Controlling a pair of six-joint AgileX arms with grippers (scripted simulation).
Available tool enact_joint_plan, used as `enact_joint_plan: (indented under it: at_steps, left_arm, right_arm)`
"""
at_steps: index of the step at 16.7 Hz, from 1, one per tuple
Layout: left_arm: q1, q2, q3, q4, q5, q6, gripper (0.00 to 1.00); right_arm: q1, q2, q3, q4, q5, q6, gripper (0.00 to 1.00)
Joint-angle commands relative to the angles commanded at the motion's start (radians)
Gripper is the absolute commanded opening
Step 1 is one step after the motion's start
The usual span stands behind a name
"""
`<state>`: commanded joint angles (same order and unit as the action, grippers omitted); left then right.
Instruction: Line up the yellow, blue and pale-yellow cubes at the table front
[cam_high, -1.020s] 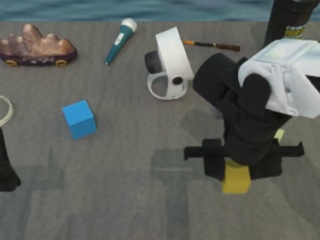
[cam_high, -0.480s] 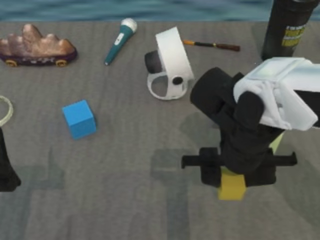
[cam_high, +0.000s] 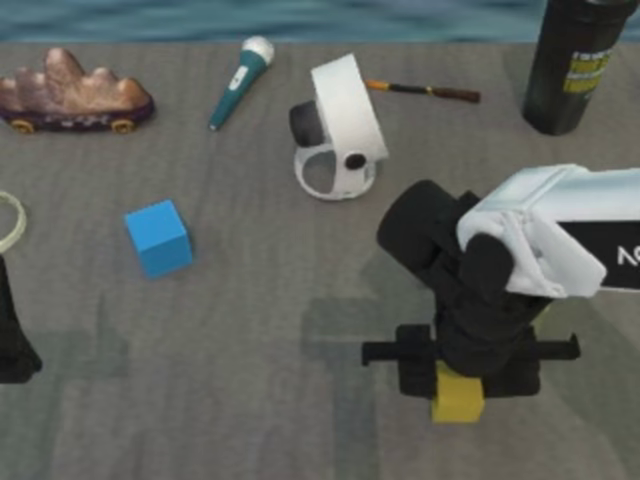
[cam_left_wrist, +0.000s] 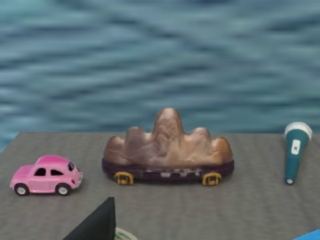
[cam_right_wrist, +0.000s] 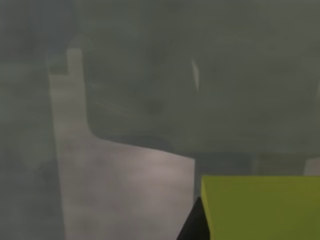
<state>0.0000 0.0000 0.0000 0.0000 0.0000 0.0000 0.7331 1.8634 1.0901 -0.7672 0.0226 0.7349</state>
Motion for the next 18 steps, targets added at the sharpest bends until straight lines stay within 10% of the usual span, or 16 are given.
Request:
enact_joint_plan:
  at_steps: [14, 18]
  left_arm:
    - [0.0, 0.0, 0.0, 0.0, 0.0, 0.0, 1.0]
    - [0.0, 0.0, 0.0, 0.0, 0.0, 0.0, 1.0]
  right_arm:
    - [0.0, 0.0, 0.0, 0.0, 0.0, 0.0, 0.98]
    - [0.0, 0.0, 0.0, 0.0, 0.0, 0.0, 1.0]
